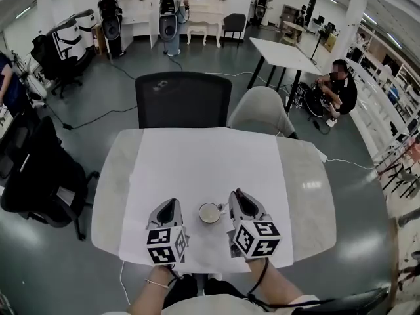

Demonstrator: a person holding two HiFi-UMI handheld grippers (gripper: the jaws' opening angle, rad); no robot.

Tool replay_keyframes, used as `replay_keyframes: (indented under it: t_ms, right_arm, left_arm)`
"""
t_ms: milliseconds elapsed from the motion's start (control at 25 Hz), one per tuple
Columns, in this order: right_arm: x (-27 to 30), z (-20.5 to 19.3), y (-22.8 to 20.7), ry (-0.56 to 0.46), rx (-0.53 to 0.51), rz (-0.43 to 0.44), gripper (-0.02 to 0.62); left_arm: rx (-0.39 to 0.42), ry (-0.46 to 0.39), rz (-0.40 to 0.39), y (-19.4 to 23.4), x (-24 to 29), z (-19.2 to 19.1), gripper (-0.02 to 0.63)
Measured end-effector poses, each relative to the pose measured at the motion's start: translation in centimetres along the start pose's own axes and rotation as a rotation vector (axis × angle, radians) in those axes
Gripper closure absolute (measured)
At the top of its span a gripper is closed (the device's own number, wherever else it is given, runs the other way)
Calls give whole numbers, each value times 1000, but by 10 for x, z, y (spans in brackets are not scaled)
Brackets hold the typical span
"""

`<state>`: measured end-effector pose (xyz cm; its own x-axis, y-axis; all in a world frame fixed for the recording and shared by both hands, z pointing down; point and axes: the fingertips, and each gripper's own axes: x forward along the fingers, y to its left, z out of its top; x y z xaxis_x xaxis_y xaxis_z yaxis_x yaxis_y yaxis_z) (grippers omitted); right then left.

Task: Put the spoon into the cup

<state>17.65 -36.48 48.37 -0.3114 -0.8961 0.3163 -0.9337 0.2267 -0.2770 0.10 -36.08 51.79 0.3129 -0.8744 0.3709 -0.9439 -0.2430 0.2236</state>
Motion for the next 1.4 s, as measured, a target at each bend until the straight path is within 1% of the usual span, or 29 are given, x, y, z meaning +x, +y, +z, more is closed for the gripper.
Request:
replay_keyframes:
  t_ms: [280, 800, 1000, 1240, 1400]
  right_arm:
    - [13, -27, 3, 64, 15, 18, 529]
    - [30, -88, 4, 167, 42, 10, 529]
    - [30, -100, 9, 182, 9, 12, 529]
    - [30, -112, 5, 208, 22, -5, 529]
    - [31, -118, 8, 236, 44, 8, 528]
  left_arm:
    - [-32, 35, 17, 9, -2, -20, 595]
    - [-54, 113, 23, 23, 1, -63, 595]
    - [-63, 139, 32, 25, -2, -75, 595]
    - [-75, 157, 39, 26, -4, -85, 595]
    - [-76, 160, 38, 27, -6, -86, 595]
